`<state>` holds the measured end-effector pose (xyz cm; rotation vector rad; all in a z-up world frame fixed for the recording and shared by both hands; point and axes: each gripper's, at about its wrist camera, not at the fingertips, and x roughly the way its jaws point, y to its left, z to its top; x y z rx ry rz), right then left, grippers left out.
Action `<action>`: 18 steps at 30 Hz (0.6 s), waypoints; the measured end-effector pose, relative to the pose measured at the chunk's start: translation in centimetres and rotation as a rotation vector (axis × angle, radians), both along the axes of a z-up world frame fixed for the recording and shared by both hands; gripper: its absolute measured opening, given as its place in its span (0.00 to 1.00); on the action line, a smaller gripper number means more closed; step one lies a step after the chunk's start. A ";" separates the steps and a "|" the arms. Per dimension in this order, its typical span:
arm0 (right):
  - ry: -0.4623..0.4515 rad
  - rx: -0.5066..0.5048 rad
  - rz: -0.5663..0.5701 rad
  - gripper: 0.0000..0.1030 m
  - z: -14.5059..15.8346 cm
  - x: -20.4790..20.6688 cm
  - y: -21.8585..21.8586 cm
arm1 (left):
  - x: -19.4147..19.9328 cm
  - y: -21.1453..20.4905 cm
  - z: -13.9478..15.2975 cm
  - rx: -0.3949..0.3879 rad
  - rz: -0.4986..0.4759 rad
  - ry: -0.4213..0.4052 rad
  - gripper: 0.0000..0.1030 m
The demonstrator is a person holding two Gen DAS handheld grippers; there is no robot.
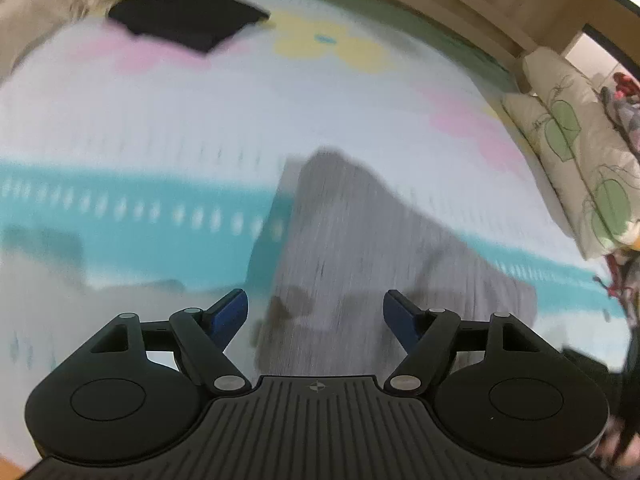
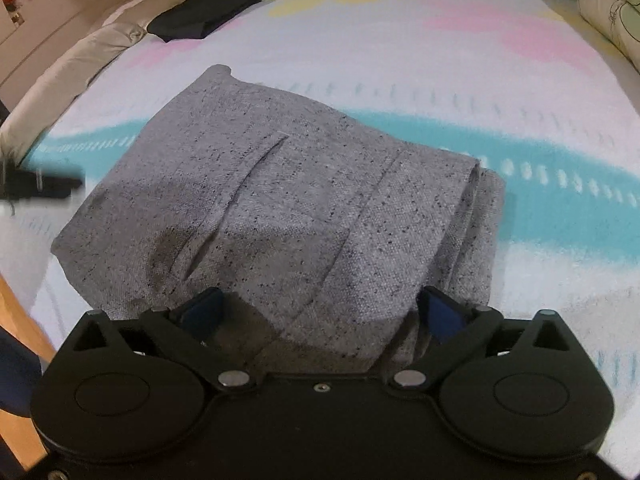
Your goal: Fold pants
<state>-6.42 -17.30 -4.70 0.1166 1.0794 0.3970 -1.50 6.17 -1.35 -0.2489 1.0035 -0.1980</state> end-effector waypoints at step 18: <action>0.015 0.006 -0.003 1.00 0.0 0.2 0.4 | 13.1 -6.0 -6.9 0.236 0.003 0.033 0.72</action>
